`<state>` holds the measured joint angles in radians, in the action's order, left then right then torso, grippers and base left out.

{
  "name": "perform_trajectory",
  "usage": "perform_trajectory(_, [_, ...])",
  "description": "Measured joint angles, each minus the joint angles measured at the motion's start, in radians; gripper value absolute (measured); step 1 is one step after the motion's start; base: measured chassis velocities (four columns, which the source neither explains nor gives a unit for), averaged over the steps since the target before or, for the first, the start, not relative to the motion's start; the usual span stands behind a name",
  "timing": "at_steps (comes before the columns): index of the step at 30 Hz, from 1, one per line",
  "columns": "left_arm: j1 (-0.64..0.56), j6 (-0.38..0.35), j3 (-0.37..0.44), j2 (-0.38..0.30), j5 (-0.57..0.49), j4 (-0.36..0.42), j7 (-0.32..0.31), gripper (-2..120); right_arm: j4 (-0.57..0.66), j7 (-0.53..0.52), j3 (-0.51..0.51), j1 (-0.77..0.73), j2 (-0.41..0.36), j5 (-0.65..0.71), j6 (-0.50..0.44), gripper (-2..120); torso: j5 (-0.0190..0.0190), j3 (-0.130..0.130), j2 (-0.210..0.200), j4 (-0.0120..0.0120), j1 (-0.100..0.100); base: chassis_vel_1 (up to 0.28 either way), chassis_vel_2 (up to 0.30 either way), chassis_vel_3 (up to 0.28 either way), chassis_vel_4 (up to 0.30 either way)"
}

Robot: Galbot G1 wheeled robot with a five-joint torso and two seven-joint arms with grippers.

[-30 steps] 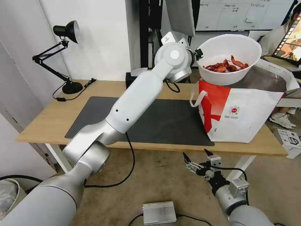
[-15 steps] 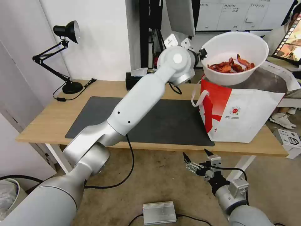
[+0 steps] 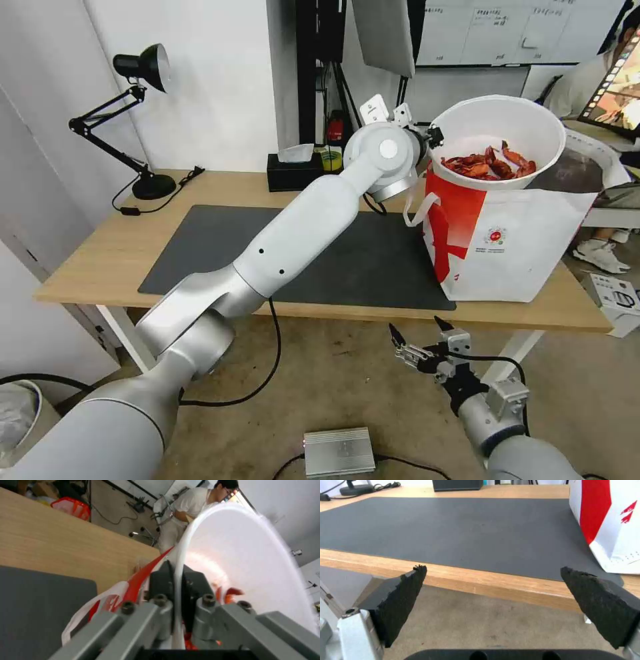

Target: Pick up the trash from the table and place it into the takeout bag.

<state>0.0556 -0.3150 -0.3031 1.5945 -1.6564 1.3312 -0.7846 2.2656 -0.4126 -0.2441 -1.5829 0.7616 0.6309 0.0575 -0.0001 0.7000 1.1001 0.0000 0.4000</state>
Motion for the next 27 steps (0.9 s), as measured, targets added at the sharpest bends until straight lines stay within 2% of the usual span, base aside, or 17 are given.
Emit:
perform_trajectory(1, [0.001, -0.005, 0.0, 0.0, 0.001, 0.005, 0.0, 15, 0.0, 0.0, 0.0, 0.0, 0.0, 0.0, 0.0, 100, 0.0, 0.0, 0.0, 0.0, 0.0, 0.0, 0.0, 0.0, 0.0])
perform_trajectory(3, [0.002, -0.006, 0.0, 0.0, 0.003, 0.007, 0.0, 18, 0.0, 0.0, 0.0, 0.0, 0.0, 0.0, 0.0, 100, 0.0, 0.0, 0.0, 0.0, 0.0, 0.0, 0.0, 0.0, 0.0])
perform_trajectory(5, [0.004, -0.008, -0.001, 0.0, 0.004, 0.01, -0.001, 29, 0.0, 0.0, 0.0, 0.0, 0.0, 0.0, 0.0, 100, 0.0, 0.0, 0.0, 0.0, 0.0, 0.0, 0.0, 0.0, 0.0])
perform_trajectory(6, [0.004, -0.008, -0.001, 0.0, 0.004, 0.01, -0.001, 29, 0.0, 0.0, 0.0, 0.0, 0.0, 0.0, 0.0, 100, 0.0, 0.0, 0.0, 0.0, 0.0, 0.0, 0.0, 0.0, 0.0])
perform_trajectory(9, [0.007, -0.012, -0.001, 0.0, 0.005, 0.01, -0.002, 44, 0.0, 0.0, 0.0, 0.0, 0.0, 0.0, 0.0, 100, 0.0, 0.0, 0.0, 0.0, 0.0, 0.0, 0.0, 0.0, 0.0])
perform_trajectory(10, [0.007, -0.012, -0.001, 0.0, 0.005, 0.01, -0.002, 44, 0.0, 0.0, 0.0, 0.0, 0.0, 0.0, 0.0, 100, 0.0, 0.0, 0.0, 0.0, 0.0, 0.0, 0.0, 0.0, 0.0])
perform_trajectory(12, [0.009, -0.014, -0.001, -0.001, 0.005, 0.01, -0.004, 55, 0.0, 0.0, 0.0, 0.0, 0.0, 0.0, 0.0, 100, 0.0, 0.0, 0.0, 0.0, 0.0, 0.0, 0.0, 0.0, 0.0])
perform_trajectory(13, [0.009, -0.014, -0.001, -0.001, 0.005, 0.01, -0.004, 55, 0.0, 0.0, 0.0, 0.0, 0.0, 0.0, 0.0, 100, 0.0, 0.0, 0.0, 0.0, 0.0, 0.0, 0.0, 0.0, 0.0])
perform_trajectory(16, [0.004, -0.028, 0.006, -0.001, 0.005, 0.018, -0.005, 70, 0.0, 0.0, 0.0, 0.0, 0.0, 0.0, 0.0, 100, 0.0, 0.0, 0.0, 0.0, 0.0, 0.0, 0.0, 0.0, 0.0])
perform_trajectory(17, [0.004, -0.028, 0.006, -0.001, 0.005, 0.018, -0.005, 70, 0.0, 0.0, 0.0, 0.0, 0.0, 0.0, 0.0, 100, 0.0, 0.0, 0.0, 0.0, 0.0, 0.0, 0.0, 0.0, 0.0])
perform_trajectory(19, [-0.005, -0.034, 0.009, -0.002, 0.005, 0.024, -0.006, 81, 0.0, 0.0, 0.0, 0.0, 0.0, 0.0, 0.0, 100, 0.0, 0.0, 0.0, 0.0, 0.0, 0.0, 0.0, 0.0, 0.0])
perform_trajectory(20, [-0.005, -0.034, 0.009, -0.002, 0.005, 0.024, -0.006, 81, 0.0, 0.0, 0.0, 0.0, 0.0, 0.0, 0.0, 100, 0.0, 0.0, 0.0, 0.0, 0.0, 0.0, 0.0, 0.0, 0.0])
perform_trajectory(23, [-0.019, -0.036, 0.01, -0.002, 0.014, 0.03, -0.006, 93, 0.0, 0.0, 0.0, 0.0, 0.0, 0.0, 0.0, 100, 0.0, 0.0, 0.0, 0.0, 0.0, 0.0, 0.0, 0.0, 0.0])
perform_trajectory(27, [-0.028, -0.037, 0.008, -0.003, 0.022, 0.035, -0.006, 99, 0.0, 0.0, 0.0, 0.0, 0.0, 0.0, 0.0, 100, 0.0, 0.0, 0.0, 0.0, 0.0, 0.0, 0.0, 0.0, 0.0])
